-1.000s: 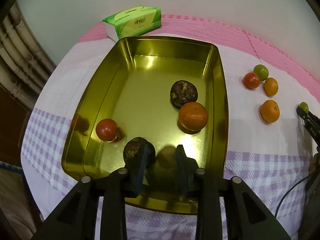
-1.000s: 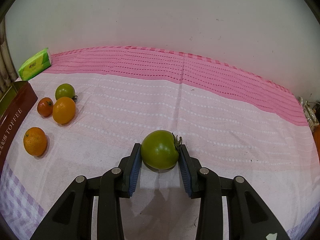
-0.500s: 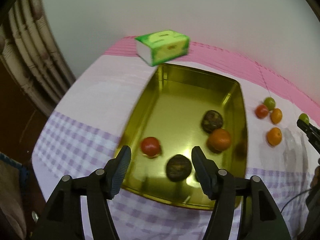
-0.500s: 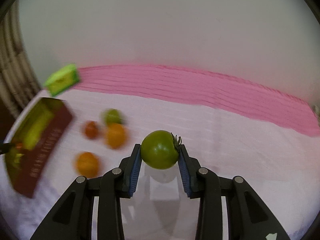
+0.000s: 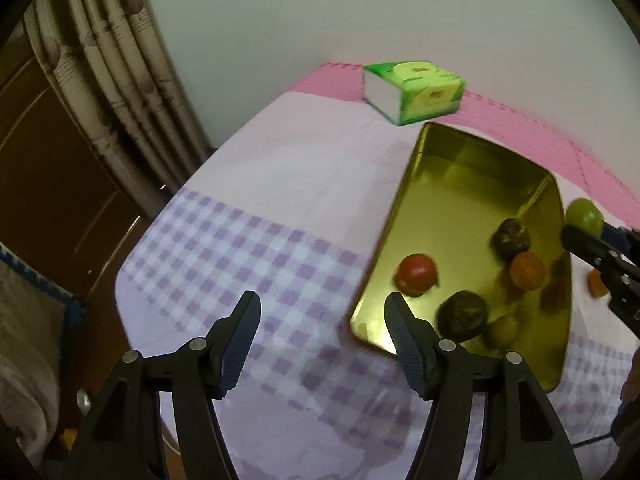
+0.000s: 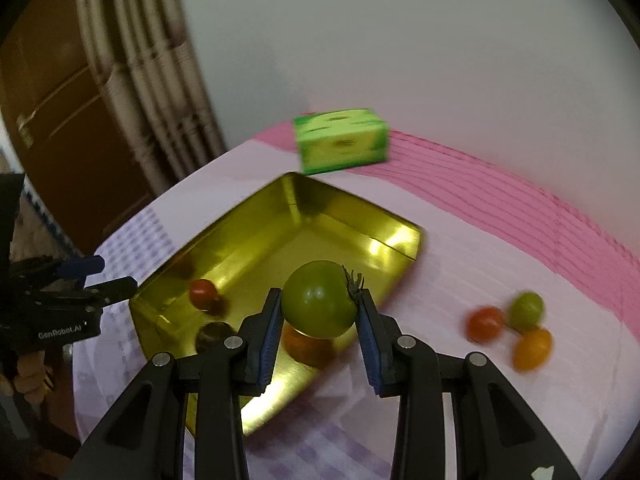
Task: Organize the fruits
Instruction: 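Lower the green tomato into the gold tray and open the right gripper, then grasp the large mandarin on the cloth with the right gripper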
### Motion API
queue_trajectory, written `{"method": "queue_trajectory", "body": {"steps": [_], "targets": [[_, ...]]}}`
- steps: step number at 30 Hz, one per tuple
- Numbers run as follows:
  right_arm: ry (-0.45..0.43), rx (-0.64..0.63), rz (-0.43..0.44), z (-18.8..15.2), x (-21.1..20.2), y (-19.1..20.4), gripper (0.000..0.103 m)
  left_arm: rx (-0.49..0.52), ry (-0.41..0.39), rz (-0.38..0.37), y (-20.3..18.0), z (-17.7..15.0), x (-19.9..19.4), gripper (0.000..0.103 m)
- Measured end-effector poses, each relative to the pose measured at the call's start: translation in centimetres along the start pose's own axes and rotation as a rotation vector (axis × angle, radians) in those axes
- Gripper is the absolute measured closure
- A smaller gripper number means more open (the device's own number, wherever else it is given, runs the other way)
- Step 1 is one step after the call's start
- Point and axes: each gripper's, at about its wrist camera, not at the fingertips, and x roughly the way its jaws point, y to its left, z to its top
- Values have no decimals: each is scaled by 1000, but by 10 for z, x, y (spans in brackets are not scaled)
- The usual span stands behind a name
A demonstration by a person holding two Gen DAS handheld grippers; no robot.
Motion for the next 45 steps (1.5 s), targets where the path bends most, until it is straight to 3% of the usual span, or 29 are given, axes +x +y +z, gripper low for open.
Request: {"method": "queue_trajectory", "body": {"steps": [7,17,26,30,33,38,45], "targets": [[68,-77,-7,4,36,34,70,-47,24,9,14,-5,7,37],[119,-97,-32,-3,51,37,68,-61,30,-11,17,-4,8,36],[130,-101,-48,-8,54,39,68,-45,13,-13,13,-3,4,35],[110,-102,-46,-7,48,41,56,-42,11,-12,13,-4,4,35],[80,-100,-52,-6,36,41,56,-42,9,-10,12,-4,3,35],[26,-29,-73,-12,0,15,56,-42,12,-10,12,-4,3,35],[41,75,-209,-42,-31,-53,53,-41,14,-7,11,-5,2,34]]}}
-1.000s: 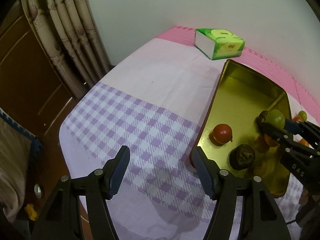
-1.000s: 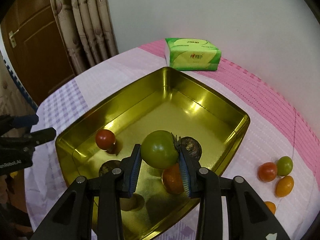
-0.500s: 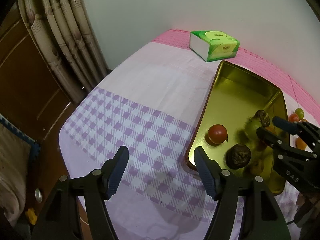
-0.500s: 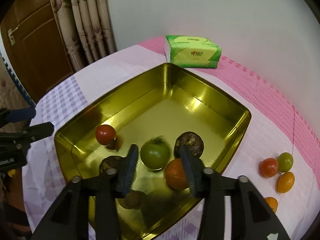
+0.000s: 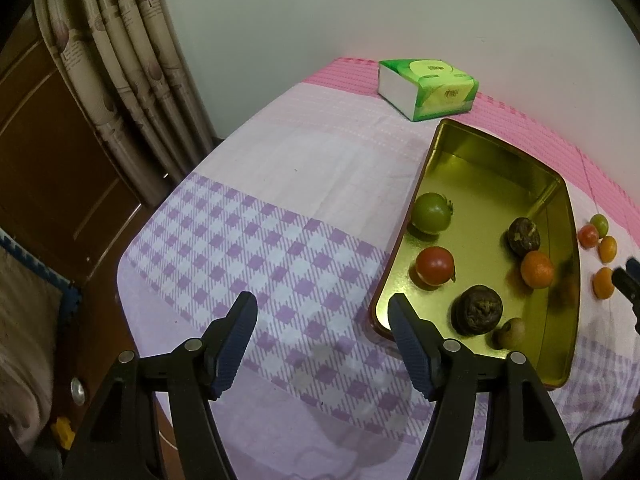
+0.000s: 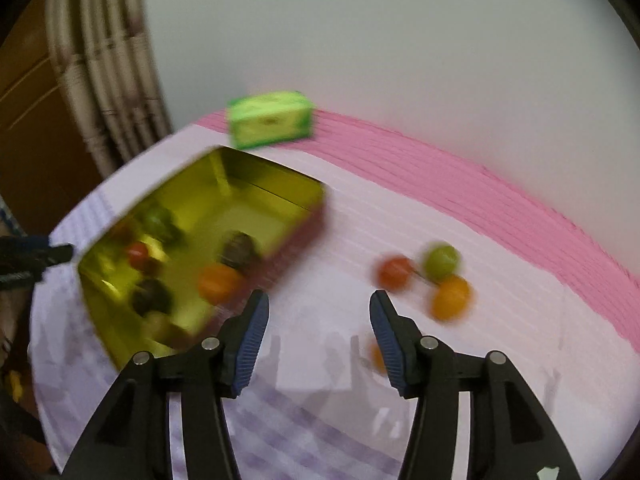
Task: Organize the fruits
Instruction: 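Grasp the large mandarin on the cloth with the right gripper, then grasp the red tomato with the left gripper while the right gripper holds the mandarin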
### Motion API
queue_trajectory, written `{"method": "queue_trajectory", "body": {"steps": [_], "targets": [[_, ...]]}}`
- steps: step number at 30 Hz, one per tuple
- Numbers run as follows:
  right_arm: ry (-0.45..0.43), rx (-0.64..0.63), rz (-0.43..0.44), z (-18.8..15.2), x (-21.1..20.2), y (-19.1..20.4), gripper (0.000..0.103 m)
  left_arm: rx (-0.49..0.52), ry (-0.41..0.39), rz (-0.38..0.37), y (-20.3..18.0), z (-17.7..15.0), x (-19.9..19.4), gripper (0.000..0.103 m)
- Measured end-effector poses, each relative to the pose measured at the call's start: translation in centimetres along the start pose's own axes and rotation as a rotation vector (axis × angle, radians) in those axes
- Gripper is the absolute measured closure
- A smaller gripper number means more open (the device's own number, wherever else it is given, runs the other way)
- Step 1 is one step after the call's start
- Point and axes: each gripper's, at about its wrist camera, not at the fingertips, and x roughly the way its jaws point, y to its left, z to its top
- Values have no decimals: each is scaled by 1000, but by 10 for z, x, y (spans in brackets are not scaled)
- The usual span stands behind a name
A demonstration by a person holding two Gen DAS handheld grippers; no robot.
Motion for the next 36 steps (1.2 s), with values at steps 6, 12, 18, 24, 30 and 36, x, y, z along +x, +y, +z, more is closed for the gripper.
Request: {"method": "queue_trajectory", "body": {"steps": [6,12,18,24,30,36], "targets": [[63,87,-42,-33,11,-41,53,5,13,-11,0,0,3,34],[65,137,-18,-36,29,-53,53,34,-7,-48,-12,3,-6,34],[72,130,-8,-32,42,-51,53,83,-23,-67,-39,12,-13,34],[74,126,1,-34,47,-54,65,167,-25,-113,-87,20,-14,34],[21,150,-78,-40,32,-78,66,259,-38,-222,-153,26,-17,34],[5,206,-254,-54,15,-142,66,330,-22,-355,-221,32,-8,34]]}}
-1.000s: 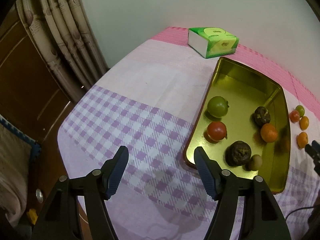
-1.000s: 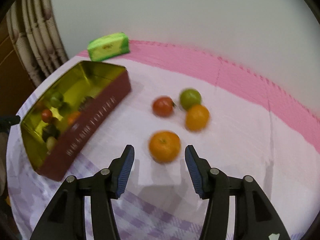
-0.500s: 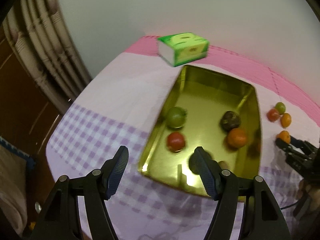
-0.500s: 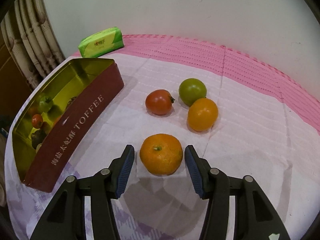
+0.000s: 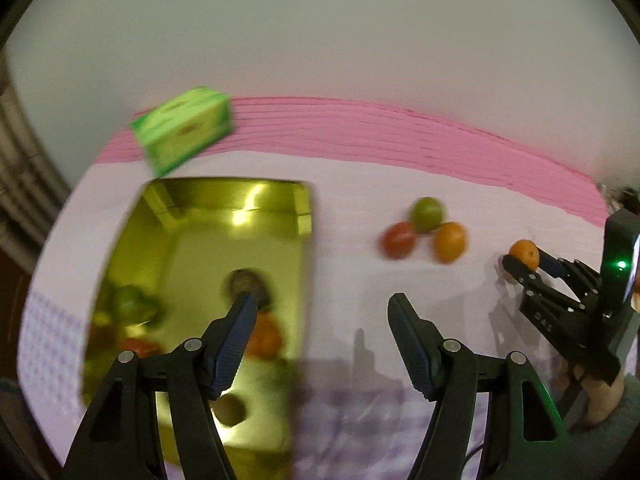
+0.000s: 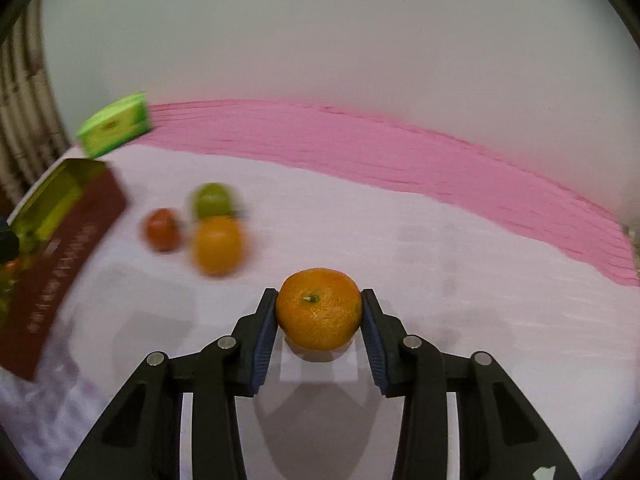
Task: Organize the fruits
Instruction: 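Grasp the red tomato with the left gripper while the right gripper holds the mandarin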
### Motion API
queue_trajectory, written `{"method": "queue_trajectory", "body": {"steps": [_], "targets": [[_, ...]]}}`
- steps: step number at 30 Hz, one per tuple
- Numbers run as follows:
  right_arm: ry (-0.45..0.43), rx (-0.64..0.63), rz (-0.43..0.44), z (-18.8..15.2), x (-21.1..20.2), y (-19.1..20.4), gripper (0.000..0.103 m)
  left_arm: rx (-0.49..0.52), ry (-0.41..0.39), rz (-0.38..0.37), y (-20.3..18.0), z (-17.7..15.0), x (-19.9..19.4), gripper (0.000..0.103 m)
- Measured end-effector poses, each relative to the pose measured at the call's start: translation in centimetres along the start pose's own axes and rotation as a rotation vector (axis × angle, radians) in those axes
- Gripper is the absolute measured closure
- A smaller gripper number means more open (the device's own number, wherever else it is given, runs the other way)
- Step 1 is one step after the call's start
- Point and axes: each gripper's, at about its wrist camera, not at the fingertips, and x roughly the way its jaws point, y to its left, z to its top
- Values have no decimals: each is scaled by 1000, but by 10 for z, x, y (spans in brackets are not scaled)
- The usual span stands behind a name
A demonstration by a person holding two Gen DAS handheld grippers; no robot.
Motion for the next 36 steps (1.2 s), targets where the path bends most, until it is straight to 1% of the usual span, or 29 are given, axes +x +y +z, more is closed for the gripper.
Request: {"method": "queue_trajectory", "body": {"steps": [4,7,11,13,15,19,24,26,27,28,32,36], "targets": [[2,33,-60,-1,6,-32,66,42,19,-33,-30,11,25,34],[11,62,-79,-3,13,-48,66,64,36,-33,-44,17,43,34],[10,74,-74,-2,16,-53,65,49,80,-68,-51,25,67,35],[18,71,-84,-3,17,-52,65,40,88,-67,-52,28,75,36],[18,78,-75,-3,18,-51,64,39,97,-67,-53,32,81,37],[22,114,-37,-2,20,-58,64,76,98,-38,-60,37,93,42],[22,114,-37,-2,20,-59,63,92,118,-38,-65,42,108,51],[22,114,-36,-2,20,-59,63,102,128,-45,-67,42,114,60],[22,114,-36,-2,21,-59,63,109,129,-37,-68,40,116,62],[22,115,-36,-2,21,-59,63,121,122,-27,-69,39,115,67],[22,115,-36,-2,21,-59,63,113,132,-35,-69,36,109,67],[22,115,-36,-2,20,-59,63,124,112,-27,-68,29,92,67]]}}
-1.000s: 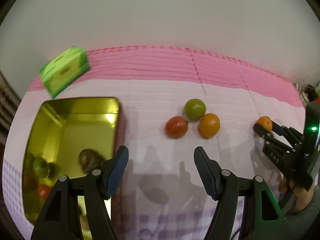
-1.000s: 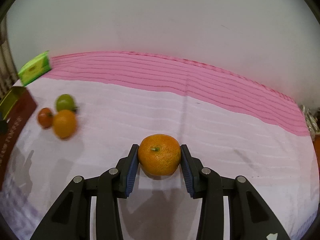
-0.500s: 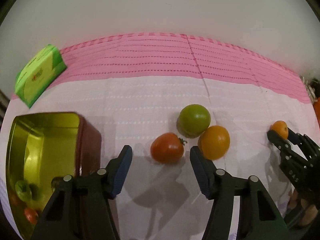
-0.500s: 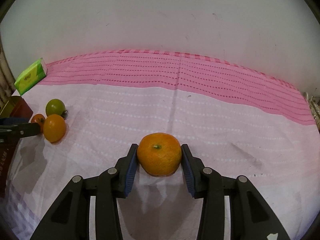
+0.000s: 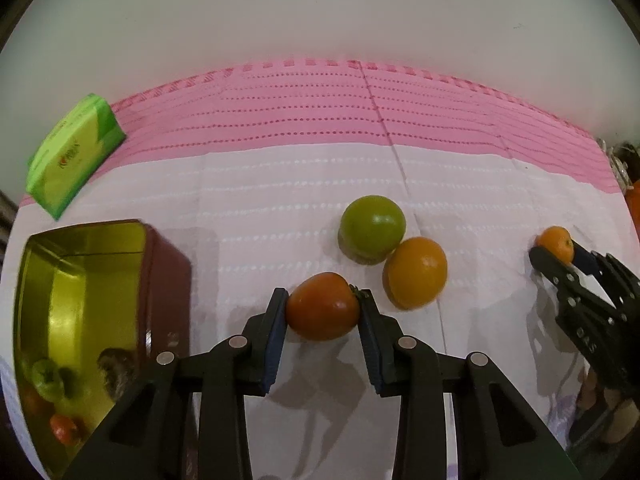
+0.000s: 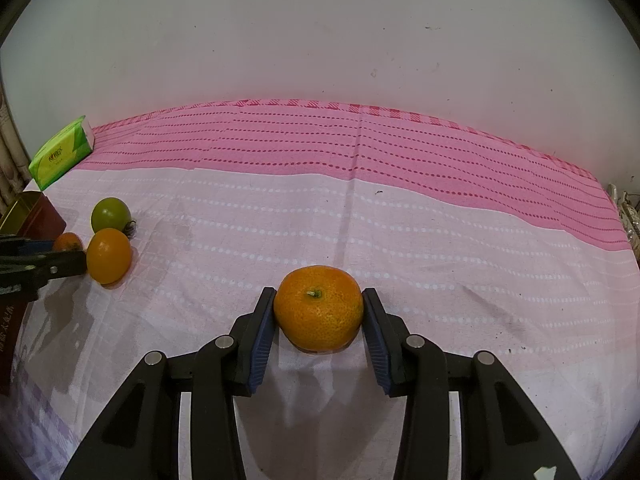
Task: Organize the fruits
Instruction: 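Grasp the red tomato with the left gripper while the right gripper holds the mandarin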
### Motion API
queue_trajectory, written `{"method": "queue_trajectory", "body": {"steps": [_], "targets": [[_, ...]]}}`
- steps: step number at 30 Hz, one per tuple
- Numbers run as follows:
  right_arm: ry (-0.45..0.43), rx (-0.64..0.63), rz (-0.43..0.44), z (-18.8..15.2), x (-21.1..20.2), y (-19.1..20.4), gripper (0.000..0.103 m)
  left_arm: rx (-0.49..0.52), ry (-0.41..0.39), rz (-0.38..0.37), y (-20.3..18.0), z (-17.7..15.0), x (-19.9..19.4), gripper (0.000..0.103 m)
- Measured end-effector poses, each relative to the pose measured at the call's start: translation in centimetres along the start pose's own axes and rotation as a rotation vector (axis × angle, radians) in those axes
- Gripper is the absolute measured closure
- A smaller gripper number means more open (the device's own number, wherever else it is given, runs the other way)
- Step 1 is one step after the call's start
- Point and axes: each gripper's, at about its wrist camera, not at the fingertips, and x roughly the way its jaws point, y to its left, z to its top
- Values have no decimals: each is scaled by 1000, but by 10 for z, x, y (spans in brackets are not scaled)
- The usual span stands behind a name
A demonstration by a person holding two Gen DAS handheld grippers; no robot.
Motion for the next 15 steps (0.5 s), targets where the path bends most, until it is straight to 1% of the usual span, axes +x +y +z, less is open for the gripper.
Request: {"method": "queue_trajectory", "body": {"steps": [7,10,15], "targets": [[0,0,-1,0,0,0,63,-39,-19,6,10,-11,-29,67],[0,0,-1,0,0,0,63,-70,-48,7,19,-18,-50,67],[0,0,-1,0,0,0,63,-130,-75,44,46,-30,-76,67]]}}
